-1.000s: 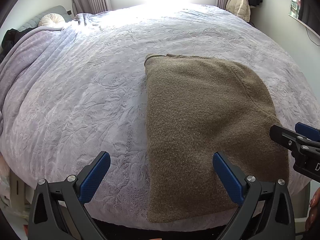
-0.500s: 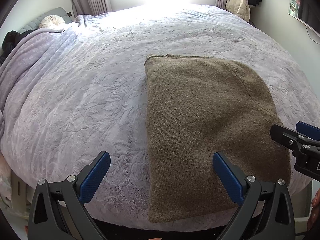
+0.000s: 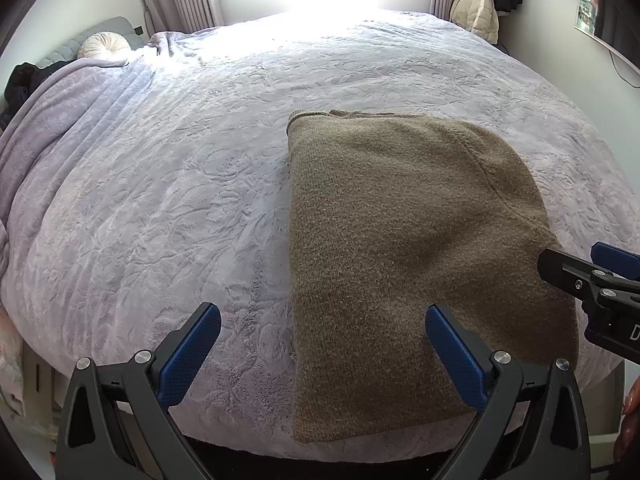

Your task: Fold small clothes

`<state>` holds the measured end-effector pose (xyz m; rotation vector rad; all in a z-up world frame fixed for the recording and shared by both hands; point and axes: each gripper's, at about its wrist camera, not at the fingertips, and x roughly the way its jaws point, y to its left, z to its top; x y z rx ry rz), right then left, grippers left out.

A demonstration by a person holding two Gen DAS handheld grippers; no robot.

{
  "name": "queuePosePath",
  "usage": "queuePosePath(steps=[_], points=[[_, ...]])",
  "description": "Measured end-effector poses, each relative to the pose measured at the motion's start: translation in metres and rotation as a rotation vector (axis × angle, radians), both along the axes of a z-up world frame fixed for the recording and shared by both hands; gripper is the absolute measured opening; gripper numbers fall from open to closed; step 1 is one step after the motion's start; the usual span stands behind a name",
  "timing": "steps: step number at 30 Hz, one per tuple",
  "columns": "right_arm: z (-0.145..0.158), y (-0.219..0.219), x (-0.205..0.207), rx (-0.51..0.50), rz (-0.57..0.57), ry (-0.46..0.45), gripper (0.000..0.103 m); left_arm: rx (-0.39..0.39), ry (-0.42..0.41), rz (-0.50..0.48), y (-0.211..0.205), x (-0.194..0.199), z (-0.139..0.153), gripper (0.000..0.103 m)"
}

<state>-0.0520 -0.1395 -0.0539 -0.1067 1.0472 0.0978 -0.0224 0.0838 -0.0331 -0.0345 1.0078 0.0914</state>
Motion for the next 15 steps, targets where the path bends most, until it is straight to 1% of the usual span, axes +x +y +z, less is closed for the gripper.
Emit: queuePosePath(steps=[10, 15], points=[[0.0014, 0.0022, -0.0017, -0.010, 0.003, 0.001, 0.088, -0.012, 0.003, 0.002, 0.0013, -0.0001, -0.0010, 0.103], [0.0013, 0.0042, -0.0027, -0.014, 0.004, 0.001, 0.088, -0.023, -0.015, -0.002, 0.0028, -0.0012, 0.0001, 0.103]])
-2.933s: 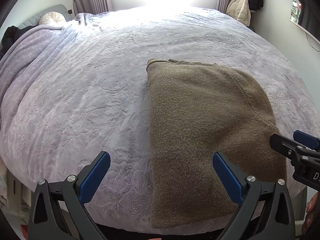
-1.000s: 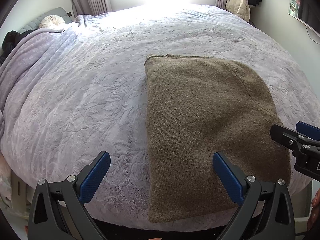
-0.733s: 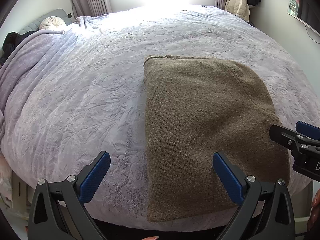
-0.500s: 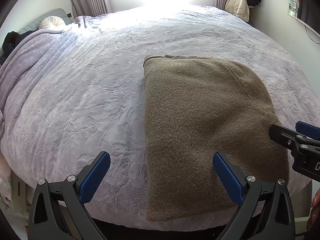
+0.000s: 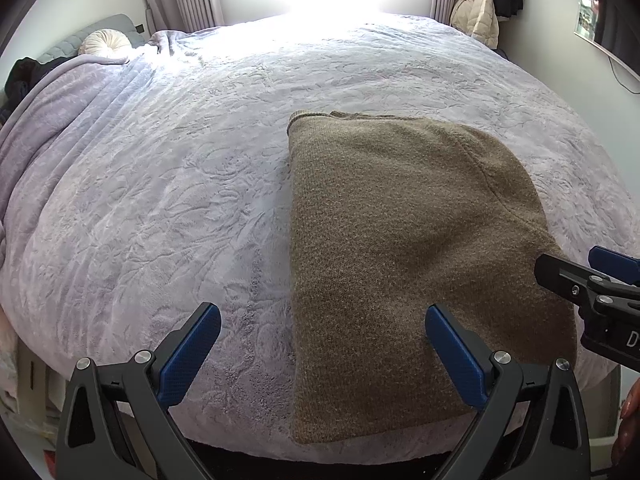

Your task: Fold small clothes

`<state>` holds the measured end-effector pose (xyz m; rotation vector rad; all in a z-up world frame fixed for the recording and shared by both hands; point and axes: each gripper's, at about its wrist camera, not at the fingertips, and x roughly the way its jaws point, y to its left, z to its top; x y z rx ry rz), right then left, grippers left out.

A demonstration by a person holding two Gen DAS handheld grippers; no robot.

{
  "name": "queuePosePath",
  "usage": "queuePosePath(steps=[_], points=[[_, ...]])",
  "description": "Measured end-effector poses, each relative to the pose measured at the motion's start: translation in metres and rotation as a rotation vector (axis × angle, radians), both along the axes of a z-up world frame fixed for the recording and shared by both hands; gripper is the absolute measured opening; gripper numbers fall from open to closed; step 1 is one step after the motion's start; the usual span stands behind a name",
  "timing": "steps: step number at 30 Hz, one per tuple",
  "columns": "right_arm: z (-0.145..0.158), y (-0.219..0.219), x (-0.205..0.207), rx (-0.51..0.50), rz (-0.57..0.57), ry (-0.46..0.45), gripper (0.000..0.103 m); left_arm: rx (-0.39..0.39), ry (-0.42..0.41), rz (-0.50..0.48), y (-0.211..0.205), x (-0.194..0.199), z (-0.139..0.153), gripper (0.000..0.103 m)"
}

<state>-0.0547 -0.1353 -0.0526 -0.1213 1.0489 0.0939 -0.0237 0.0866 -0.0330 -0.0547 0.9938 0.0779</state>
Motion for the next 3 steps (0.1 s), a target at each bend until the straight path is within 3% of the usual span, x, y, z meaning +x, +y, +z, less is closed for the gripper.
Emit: queuePosePath(steps=[3], points=[[-0.0001, 0.0004, -0.0003, -0.001, 0.000, 0.000, 0.088, 0.002, -0.006, -0.009, -0.0010, 0.0000, 0.0013, 0.102]])
